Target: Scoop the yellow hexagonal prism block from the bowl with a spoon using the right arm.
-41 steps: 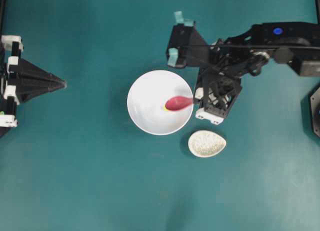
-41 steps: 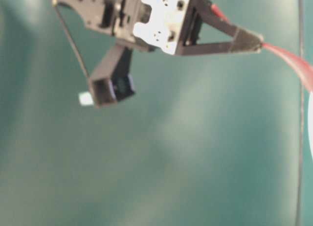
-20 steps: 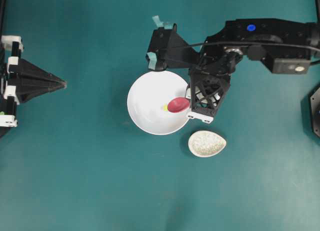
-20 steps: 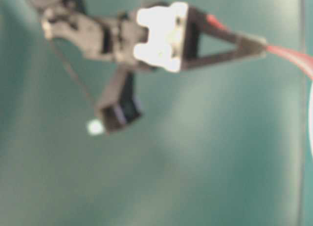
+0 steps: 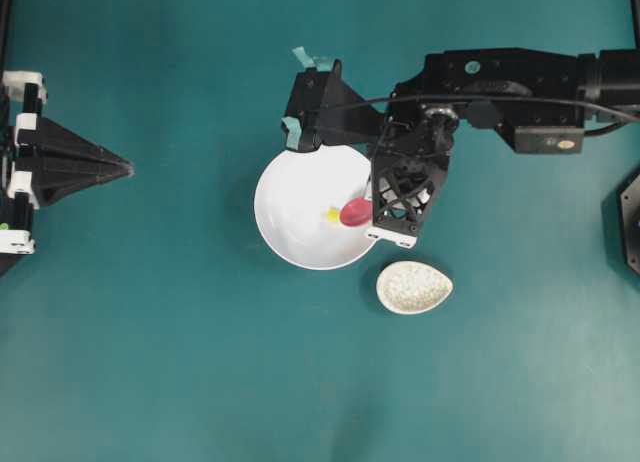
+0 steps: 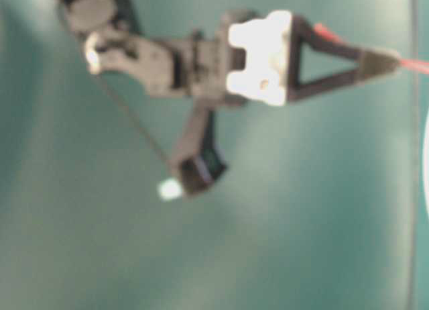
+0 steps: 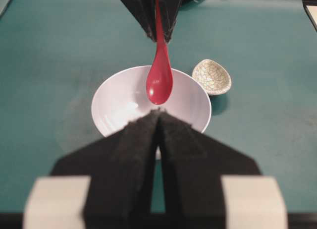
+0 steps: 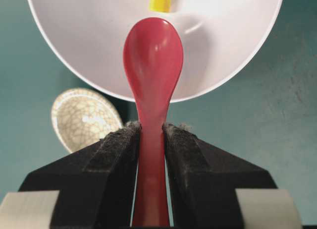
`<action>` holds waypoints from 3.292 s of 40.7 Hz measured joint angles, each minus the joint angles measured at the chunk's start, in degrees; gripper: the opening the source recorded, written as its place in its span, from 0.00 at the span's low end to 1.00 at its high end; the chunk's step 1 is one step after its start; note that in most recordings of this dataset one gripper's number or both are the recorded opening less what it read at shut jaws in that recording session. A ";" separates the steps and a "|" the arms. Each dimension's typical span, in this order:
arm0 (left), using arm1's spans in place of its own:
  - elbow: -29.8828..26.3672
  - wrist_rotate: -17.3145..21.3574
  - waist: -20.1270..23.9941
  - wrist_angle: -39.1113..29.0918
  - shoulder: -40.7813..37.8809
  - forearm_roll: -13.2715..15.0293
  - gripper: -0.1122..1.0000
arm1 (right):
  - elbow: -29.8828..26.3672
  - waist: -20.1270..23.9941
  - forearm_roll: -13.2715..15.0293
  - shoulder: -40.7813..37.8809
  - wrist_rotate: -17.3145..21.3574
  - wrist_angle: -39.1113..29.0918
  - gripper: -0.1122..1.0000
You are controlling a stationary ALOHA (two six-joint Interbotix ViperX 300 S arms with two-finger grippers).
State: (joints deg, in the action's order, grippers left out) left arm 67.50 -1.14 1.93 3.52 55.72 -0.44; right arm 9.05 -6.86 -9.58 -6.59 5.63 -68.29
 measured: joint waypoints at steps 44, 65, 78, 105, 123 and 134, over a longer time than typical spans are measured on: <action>-0.09 0.00 -0.09 -0.09 0.00 0.00 0.10 | 0.00 0.00 0.00 -2.55 -0.35 1.05 0.30; -0.09 0.00 -0.09 0.00 0.00 0.00 0.10 | 0.00 0.00 0.00 -4.83 -3.16 7.82 0.30; -0.09 0.00 -0.09 0.00 0.00 0.00 0.10 | 0.00 0.00 0.00 -5.98 -4.48 13.27 0.30; -0.09 0.00 0.00 0.00 0.00 0.00 0.10 | 3.34 0.00 0.00 -6.06 -4.66 21.97 0.30; 0.00 0.00 -0.09 -0.09 0.00 0.00 0.10 | 4.92 0.18 0.00 -6.06 -4.66 26.10 0.30; 0.00 0.00 -0.09 0.00 0.00 0.00 0.10 | 4.92 0.26 0.00 -6.06 -4.66 25.84 0.30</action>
State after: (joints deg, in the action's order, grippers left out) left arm 67.50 -1.14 1.85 3.52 55.72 -0.44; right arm 13.97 -6.59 -9.58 -12.66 0.97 -42.45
